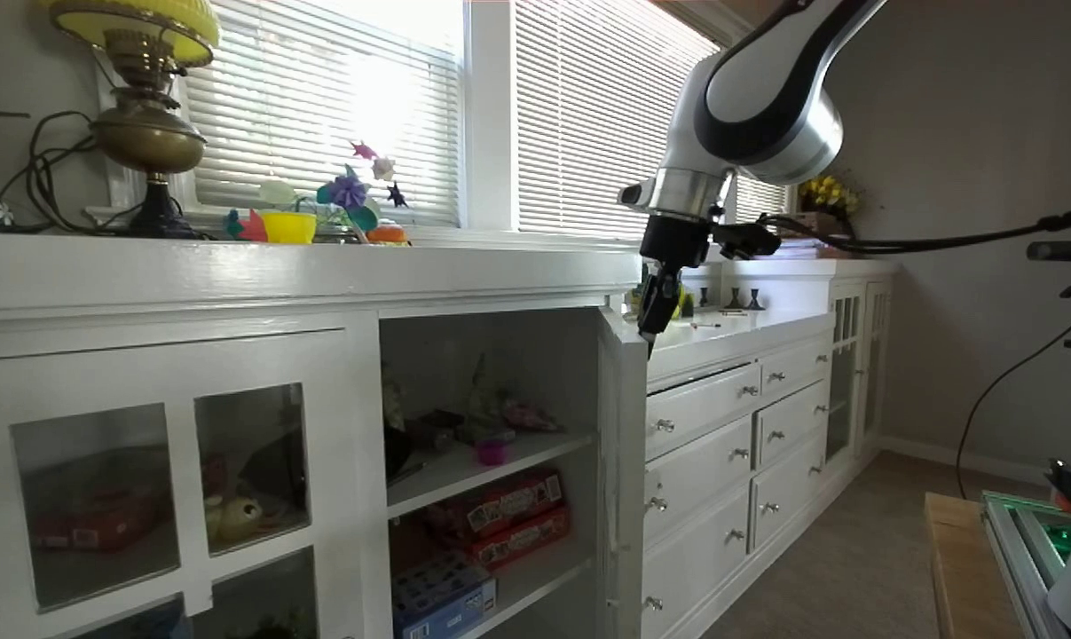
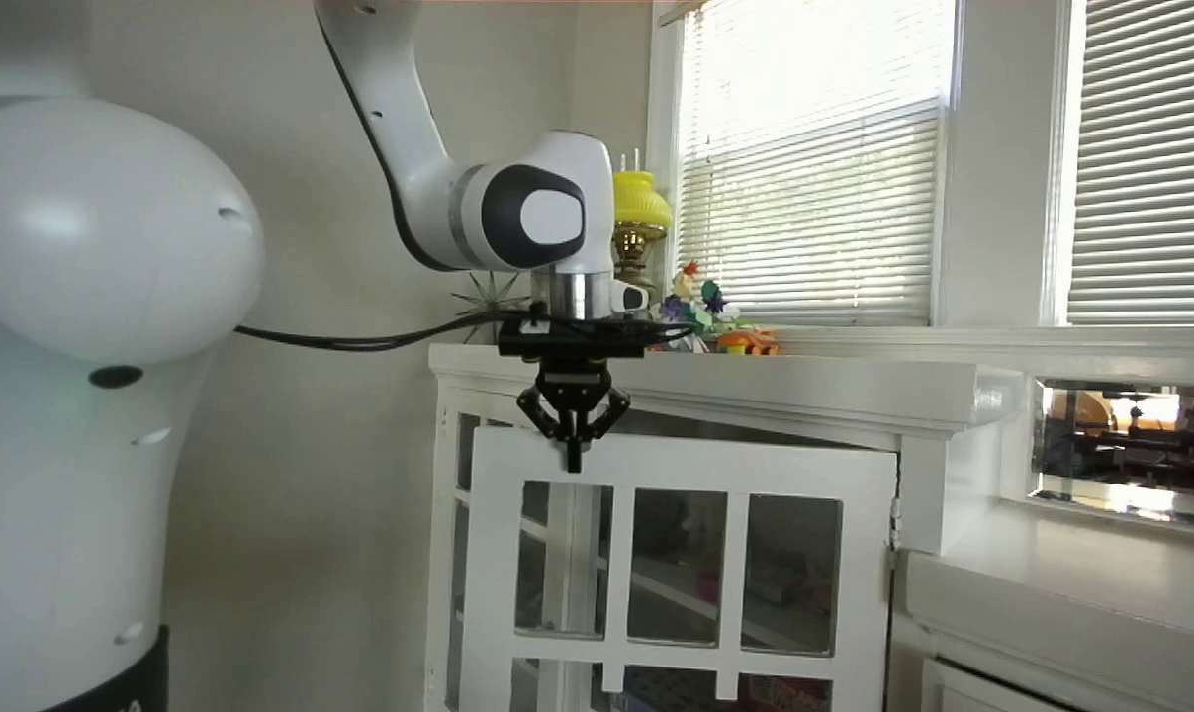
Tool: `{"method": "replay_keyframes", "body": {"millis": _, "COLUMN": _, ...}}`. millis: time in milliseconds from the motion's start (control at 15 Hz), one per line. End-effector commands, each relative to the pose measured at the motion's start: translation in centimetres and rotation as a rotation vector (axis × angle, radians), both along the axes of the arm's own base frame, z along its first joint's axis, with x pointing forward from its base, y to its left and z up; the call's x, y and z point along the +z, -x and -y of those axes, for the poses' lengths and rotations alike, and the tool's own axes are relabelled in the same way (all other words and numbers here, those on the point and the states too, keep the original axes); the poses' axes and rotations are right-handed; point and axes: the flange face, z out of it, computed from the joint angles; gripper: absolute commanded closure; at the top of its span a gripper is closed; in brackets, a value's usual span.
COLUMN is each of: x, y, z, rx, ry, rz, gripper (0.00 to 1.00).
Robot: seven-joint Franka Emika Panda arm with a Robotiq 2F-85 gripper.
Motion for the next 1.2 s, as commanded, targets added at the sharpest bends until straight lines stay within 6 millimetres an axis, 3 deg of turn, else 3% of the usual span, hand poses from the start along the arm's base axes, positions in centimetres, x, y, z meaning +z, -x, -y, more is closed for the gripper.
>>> {"method": "replay_keyframes", "body": {"millis": 0, "x": -0.5, "y": -1.0, "z": -0.7, "rx": -0.027, "ry": -0.022, "rz": 0.076, "gripper": 0.98}}
{"method": "replay_keyframes", "body": {"millis": 1133, "x": -1.7, "y": -3.0, "z": -5.7, "rx": 0.15, "ry": 0.04, "rz": 0.347, "gripper": 0.98}}
